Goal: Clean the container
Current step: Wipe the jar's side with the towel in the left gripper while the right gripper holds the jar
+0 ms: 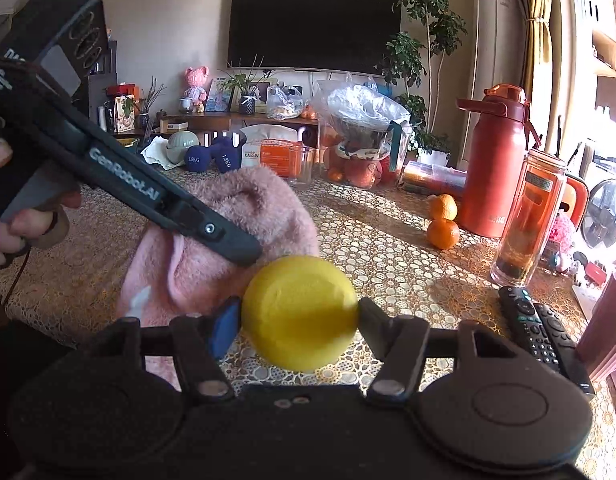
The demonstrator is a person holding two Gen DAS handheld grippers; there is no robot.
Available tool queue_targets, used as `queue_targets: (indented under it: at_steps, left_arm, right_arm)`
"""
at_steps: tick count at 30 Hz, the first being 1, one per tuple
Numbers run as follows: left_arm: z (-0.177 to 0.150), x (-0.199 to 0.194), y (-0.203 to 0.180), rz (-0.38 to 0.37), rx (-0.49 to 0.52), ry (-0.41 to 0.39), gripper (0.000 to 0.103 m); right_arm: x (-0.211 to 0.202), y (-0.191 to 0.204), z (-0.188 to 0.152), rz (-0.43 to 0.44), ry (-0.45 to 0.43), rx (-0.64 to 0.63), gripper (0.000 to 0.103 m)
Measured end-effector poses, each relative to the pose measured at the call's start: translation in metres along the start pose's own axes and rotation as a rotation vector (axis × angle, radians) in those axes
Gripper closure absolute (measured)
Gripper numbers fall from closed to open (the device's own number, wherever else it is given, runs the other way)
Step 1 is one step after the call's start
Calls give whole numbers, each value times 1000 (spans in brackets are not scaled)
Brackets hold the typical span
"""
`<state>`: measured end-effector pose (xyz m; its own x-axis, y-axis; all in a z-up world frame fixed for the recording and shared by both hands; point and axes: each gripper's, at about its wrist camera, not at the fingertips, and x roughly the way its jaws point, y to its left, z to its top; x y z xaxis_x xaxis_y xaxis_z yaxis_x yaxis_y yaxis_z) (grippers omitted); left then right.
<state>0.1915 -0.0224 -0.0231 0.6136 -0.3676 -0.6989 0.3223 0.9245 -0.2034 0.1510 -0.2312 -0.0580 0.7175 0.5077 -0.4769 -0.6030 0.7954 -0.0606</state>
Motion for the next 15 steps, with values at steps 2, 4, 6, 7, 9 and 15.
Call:
queue_targets:
  at_steps: [2,4,6,7,9,15]
  left_arm:
    - [-1,-5,14,19,-34,-2,70]
    - [0,-16,25,0,-64,-11,70]
    - [3,-31,24,-21,-36,-37,70]
    - [6,-38,21,-32,-17,-47,70]
    - [10,-49,14,-52,19,-66,70]
    - [14,-43,-11,-106,83,-59,70]
  right_arm:
    - [0,3,0,-4,-2,-18,41]
    - [0,6,0,-8,-3,-32,41]
    - [0,9,1,-12,-3,-55,41]
    - [1,12,2,-14,-3,-74,41]
    - [1,18,3,-14,-5,-104,41]
    - [2,36,6,-21,-13,-195,41]
